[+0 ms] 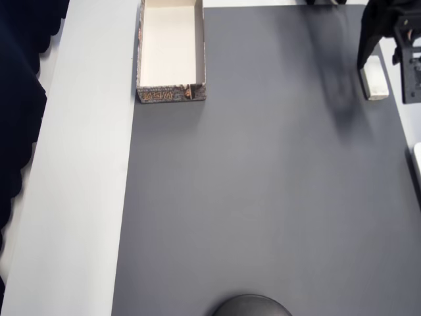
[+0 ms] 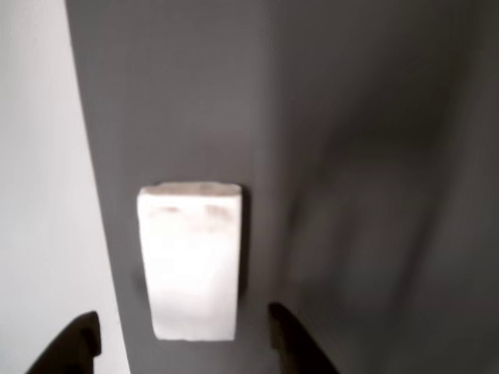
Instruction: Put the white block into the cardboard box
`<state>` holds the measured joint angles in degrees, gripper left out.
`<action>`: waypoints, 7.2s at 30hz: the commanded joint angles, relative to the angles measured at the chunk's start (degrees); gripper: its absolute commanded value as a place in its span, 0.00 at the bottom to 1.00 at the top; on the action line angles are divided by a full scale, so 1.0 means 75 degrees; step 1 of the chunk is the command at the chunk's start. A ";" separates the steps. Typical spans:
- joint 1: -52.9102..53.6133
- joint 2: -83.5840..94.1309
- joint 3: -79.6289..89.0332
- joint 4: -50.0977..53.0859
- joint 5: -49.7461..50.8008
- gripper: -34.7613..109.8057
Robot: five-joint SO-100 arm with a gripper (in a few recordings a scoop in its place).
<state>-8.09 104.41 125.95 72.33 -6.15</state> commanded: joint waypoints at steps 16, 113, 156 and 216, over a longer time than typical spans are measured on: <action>0.0035 -0.0305 -0.0211 -0.0164 -0.0410 0.44; -0.0176 -0.1277 -0.2906 0.2063 -0.0363 0.23; 0.9152 -0.2648 -0.7676 0.2906 0.7312 0.23; 1.0254 -0.9000 -1.3922 0.2754 1.0184 0.23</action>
<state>69.87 35.68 26.10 94.04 68.99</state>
